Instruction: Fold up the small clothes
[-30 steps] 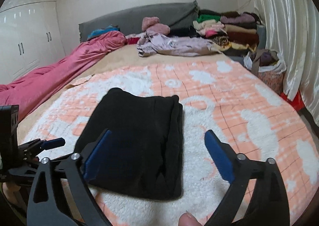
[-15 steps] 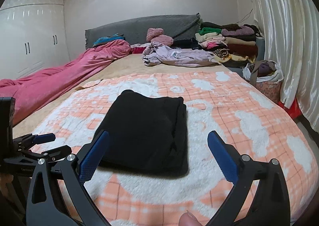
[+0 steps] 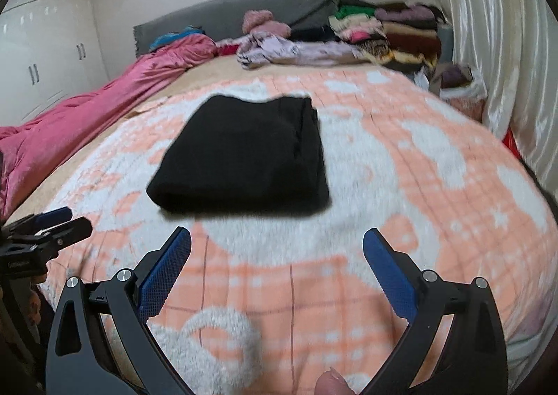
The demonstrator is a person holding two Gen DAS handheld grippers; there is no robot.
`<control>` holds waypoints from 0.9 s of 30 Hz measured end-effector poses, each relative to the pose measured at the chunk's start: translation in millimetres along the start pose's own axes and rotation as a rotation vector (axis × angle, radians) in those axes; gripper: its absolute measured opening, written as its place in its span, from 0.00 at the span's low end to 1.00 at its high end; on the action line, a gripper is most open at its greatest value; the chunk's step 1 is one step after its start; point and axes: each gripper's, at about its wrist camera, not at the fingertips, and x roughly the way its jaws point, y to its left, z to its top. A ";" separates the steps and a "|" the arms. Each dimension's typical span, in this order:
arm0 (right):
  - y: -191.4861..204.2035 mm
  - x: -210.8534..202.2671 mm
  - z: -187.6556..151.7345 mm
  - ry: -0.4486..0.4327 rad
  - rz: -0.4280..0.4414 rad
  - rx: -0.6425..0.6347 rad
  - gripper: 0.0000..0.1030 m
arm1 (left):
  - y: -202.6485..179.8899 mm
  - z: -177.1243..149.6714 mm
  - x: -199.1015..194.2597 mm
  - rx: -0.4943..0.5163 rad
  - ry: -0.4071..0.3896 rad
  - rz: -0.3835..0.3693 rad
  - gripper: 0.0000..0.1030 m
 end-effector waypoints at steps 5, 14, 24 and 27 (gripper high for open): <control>0.1 -1.3 -9.1 0.009 -0.003 0.016 0.96 | 0.3 -9.1 -0.2 -0.009 0.011 0.017 0.91; 5.6 -4.5 -11.1 0.004 0.007 -0.006 0.96 | 3.3 -11.5 -5.2 -0.030 0.004 0.026 0.91; 6.9 -6.1 -9.7 0.006 0.015 -0.008 0.96 | 0.7 -11.9 -8.7 -0.022 0.002 0.047 0.91; 6.6 -6.4 -9.8 0.009 0.017 -0.007 0.96 | 1.1 -11.5 -9.9 -0.024 0.000 0.044 0.91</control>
